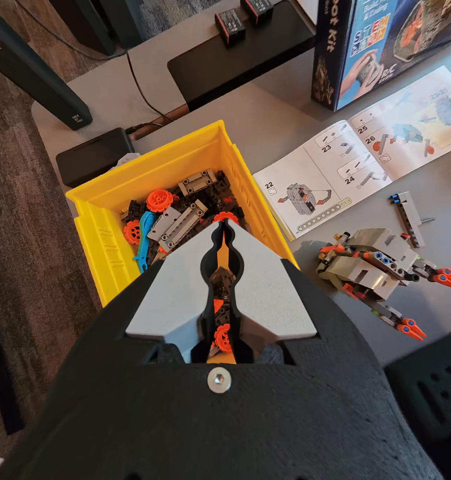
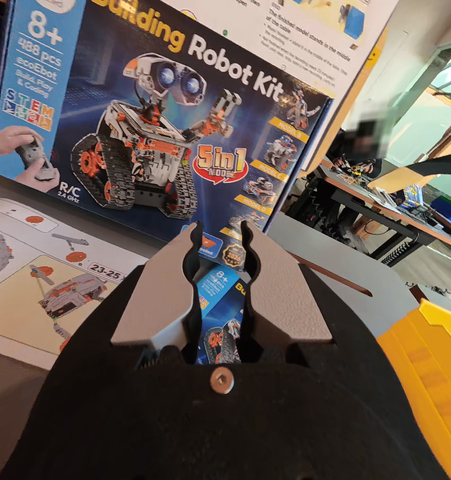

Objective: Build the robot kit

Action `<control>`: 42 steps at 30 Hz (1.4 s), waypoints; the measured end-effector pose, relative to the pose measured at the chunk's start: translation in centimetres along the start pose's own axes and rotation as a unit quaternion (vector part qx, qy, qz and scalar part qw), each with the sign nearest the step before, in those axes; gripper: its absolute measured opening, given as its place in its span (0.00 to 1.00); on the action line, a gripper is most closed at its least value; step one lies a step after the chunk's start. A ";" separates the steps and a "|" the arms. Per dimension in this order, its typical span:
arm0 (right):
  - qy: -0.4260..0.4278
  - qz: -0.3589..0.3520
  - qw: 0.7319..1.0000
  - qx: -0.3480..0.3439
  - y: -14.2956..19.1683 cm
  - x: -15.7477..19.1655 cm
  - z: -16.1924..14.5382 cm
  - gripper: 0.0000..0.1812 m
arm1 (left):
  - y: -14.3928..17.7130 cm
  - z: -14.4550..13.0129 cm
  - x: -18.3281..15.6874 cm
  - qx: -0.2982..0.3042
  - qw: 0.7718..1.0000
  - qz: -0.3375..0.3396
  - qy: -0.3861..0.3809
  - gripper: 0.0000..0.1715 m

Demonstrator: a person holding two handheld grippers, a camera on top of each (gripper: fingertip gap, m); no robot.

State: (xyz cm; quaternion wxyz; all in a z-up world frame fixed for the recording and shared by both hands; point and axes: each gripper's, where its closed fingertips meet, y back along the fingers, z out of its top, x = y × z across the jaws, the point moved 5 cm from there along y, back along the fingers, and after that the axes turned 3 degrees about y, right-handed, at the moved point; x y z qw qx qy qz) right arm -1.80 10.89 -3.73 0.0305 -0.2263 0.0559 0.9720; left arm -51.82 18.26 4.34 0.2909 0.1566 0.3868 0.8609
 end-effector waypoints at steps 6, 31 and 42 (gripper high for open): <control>0.040 0.040 0.998 0.011 -0.4 2.2 0.0 0.15 | -1.4 -0.3 1.4 0.030 0.999 -0.007 0.015 0.00; -0.032 0.057 0.998 0.018 -0.5 2.2 -0.7 0.12 | -4.0 -3.2 6.4 0.147 0.986 0.044 0.067 0.00; -0.025 0.067 0.997 0.031 -0.6 2.6 -0.9 0.12 | -8.9 -6.6 7.2 0.278 0.952 -0.015 0.128 0.16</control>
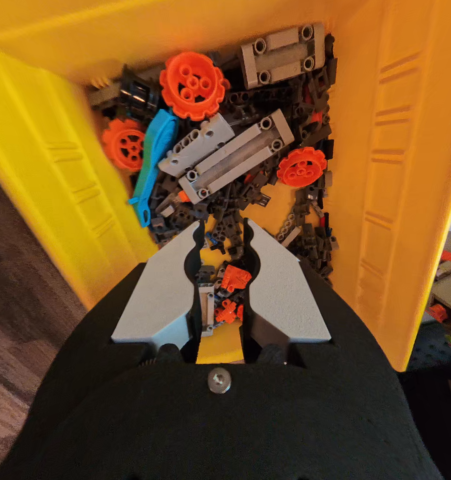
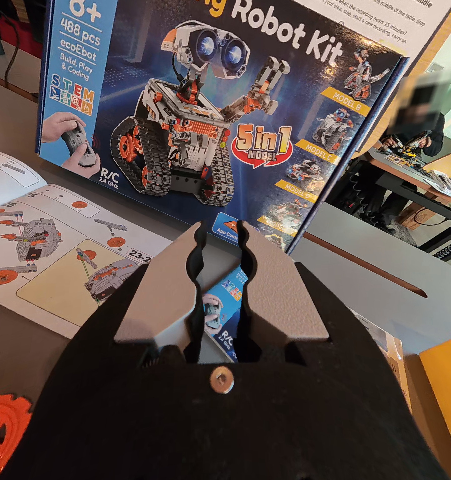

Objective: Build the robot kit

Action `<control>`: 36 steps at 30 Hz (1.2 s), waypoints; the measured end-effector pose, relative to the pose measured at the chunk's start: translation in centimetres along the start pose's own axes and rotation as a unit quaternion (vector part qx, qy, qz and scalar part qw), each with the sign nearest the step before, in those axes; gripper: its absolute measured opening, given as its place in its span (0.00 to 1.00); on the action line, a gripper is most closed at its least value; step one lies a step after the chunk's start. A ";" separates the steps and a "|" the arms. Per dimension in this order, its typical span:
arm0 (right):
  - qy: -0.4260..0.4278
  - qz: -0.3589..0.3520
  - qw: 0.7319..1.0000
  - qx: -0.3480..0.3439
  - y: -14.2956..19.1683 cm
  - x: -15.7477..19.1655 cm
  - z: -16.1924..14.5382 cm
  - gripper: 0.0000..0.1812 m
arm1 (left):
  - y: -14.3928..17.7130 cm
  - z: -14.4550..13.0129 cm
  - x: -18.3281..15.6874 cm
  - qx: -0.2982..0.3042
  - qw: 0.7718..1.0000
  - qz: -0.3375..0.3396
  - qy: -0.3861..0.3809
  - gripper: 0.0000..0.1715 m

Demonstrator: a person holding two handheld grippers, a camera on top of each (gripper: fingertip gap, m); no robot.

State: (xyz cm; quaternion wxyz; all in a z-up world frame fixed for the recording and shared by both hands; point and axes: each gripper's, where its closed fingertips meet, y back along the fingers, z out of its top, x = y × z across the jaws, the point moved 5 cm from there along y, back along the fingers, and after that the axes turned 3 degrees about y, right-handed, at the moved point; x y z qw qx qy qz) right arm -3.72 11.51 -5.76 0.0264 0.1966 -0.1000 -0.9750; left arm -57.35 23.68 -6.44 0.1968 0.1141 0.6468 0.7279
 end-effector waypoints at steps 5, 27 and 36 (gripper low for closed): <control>0.022 0.005 1.000 0.009 -0.2 0.5 -0.1 0.12 | -1.9 -0.3 -0.1 0.055 0.998 -0.001 0.000 0.19; 0.028 0.010 0.999 0.023 -0.4 0.7 -0.5 0.13 | -3.4 -5.7 1.7 0.215 0.975 0.011 0.051 0.15; 0.031 0.016 0.999 0.029 -0.6 1.0 -0.7 0.13 | -3.7 -4.9 -1.9 0.213 0.976 -0.043 -0.031 0.18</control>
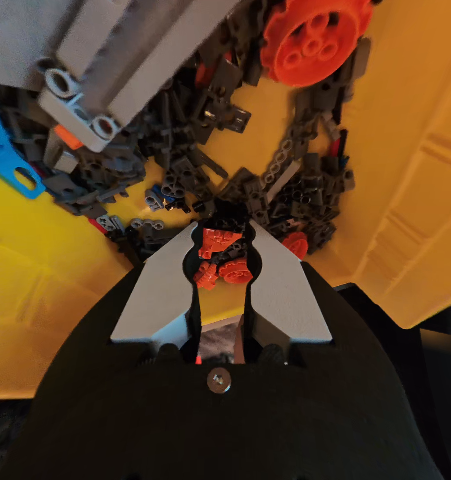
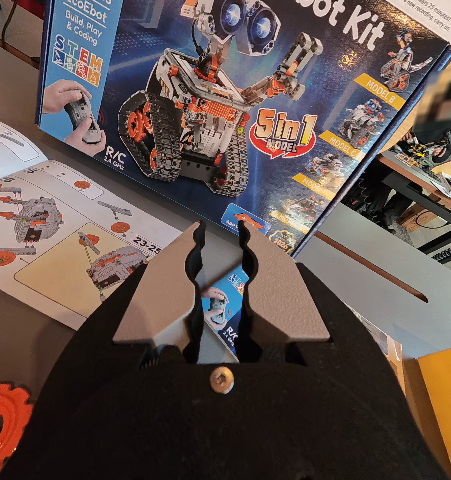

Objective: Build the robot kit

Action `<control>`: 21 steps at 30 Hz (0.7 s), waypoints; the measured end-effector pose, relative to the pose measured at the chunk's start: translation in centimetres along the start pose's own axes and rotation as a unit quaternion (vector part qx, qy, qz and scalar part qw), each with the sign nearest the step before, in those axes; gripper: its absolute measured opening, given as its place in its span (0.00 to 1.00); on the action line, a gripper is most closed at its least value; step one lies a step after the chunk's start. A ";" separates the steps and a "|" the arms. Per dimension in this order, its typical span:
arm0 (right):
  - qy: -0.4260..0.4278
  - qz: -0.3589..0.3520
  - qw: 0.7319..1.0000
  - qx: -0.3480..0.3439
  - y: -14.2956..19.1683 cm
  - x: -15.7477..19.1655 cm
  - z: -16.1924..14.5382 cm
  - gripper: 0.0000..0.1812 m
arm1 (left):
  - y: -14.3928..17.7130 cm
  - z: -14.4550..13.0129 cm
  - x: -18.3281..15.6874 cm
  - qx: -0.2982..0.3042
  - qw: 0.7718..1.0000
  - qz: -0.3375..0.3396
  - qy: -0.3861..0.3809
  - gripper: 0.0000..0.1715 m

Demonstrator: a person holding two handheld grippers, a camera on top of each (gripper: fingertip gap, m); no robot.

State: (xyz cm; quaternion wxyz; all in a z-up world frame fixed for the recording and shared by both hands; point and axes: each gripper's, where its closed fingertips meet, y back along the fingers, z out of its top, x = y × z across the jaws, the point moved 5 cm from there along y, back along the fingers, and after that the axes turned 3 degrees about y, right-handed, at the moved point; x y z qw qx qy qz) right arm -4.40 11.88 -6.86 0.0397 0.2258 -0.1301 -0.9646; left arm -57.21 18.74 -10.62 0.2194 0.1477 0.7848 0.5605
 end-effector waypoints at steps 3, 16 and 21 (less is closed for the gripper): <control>0.000 0.001 1.000 0.000 0.0 0.0 0.0 0.13 | -0.6 0.2 0.0 0.025 0.999 0.020 -0.004 0.10; 0.004 0.007 1.000 0.007 -0.1 0.2 -0.2 0.13 | 1.1 -2.3 3.8 -0.007 0.989 0.061 0.134 0.21; 0.006 0.012 1.000 0.011 -0.2 0.4 -0.3 0.14 | 0.7 -3.0 4.4 0.016 0.985 0.076 0.154 0.20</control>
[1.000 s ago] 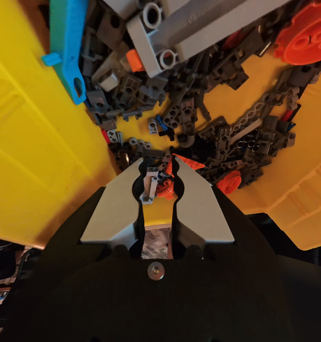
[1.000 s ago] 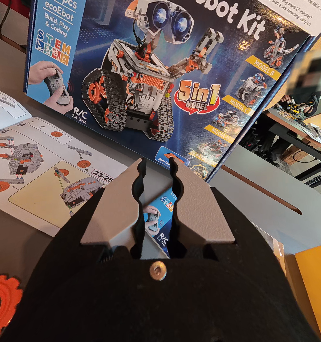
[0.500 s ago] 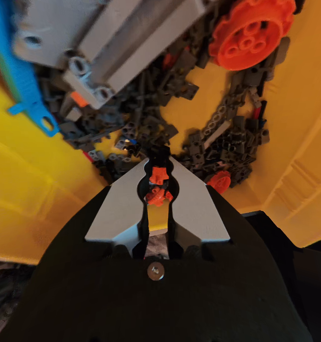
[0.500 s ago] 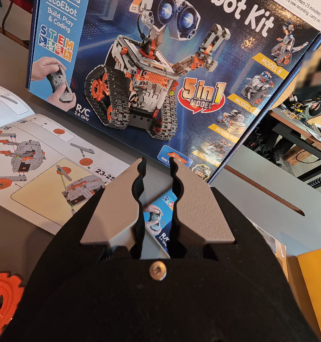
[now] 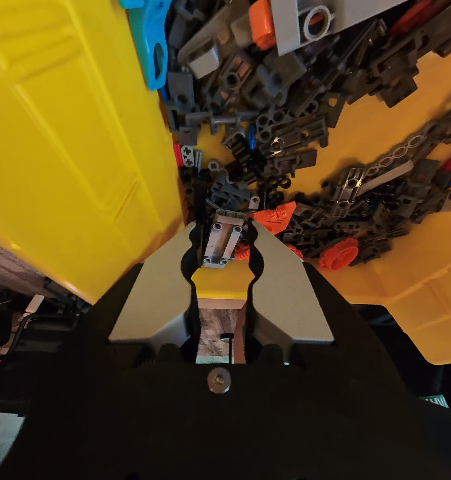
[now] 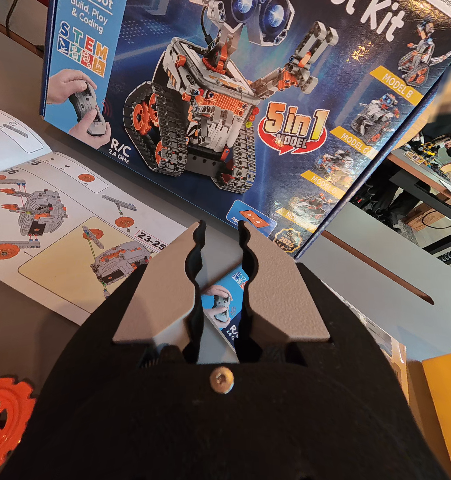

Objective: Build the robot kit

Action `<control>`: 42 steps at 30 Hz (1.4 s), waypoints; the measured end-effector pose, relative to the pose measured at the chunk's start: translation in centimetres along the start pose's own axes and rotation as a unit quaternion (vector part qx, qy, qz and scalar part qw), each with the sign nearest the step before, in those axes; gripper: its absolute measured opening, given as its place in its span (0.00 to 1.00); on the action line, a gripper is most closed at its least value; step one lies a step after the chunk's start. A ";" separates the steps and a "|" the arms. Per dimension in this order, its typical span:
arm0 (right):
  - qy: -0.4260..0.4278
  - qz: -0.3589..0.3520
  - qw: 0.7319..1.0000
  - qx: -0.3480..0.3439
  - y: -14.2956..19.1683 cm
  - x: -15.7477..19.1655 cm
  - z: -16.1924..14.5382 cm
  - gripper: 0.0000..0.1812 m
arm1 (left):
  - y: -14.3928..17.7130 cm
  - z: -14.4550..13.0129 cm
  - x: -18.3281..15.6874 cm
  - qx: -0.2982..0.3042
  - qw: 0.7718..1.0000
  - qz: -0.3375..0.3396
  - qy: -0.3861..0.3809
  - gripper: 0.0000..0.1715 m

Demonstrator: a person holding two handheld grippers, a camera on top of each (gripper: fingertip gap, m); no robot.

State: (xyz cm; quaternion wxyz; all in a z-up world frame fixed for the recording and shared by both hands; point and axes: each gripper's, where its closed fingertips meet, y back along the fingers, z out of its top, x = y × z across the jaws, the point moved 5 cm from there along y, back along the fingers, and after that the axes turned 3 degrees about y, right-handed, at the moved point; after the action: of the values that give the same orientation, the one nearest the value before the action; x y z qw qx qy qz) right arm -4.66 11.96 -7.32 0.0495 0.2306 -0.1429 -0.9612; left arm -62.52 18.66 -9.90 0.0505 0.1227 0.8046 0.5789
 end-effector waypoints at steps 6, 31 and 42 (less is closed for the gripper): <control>0.003 0.005 1.000 0.003 -0.1 0.2 -0.1 0.14 | -0.2 0.1 -0.2 0.013 0.999 0.034 -0.037 0.19; 0.014 0.017 1.000 0.010 -0.4 0.8 0.0 0.14 | -1.1 1.2 -4.4 0.033 0.992 -0.036 -0.118 0.12; 0.015 0.022 1.000 0.012 -0.5 1.0 -0.1 0.14 | 2.0 1.9 -3.1 -0.075 0.994 -0.015 -0.079 0.20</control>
State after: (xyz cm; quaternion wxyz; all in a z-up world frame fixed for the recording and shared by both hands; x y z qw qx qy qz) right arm -5.50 12.23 -7.93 0.0695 0.2425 -0.1588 -0.9545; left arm -58.81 20.20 -8.84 0.1322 0.1518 0.7543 0.6249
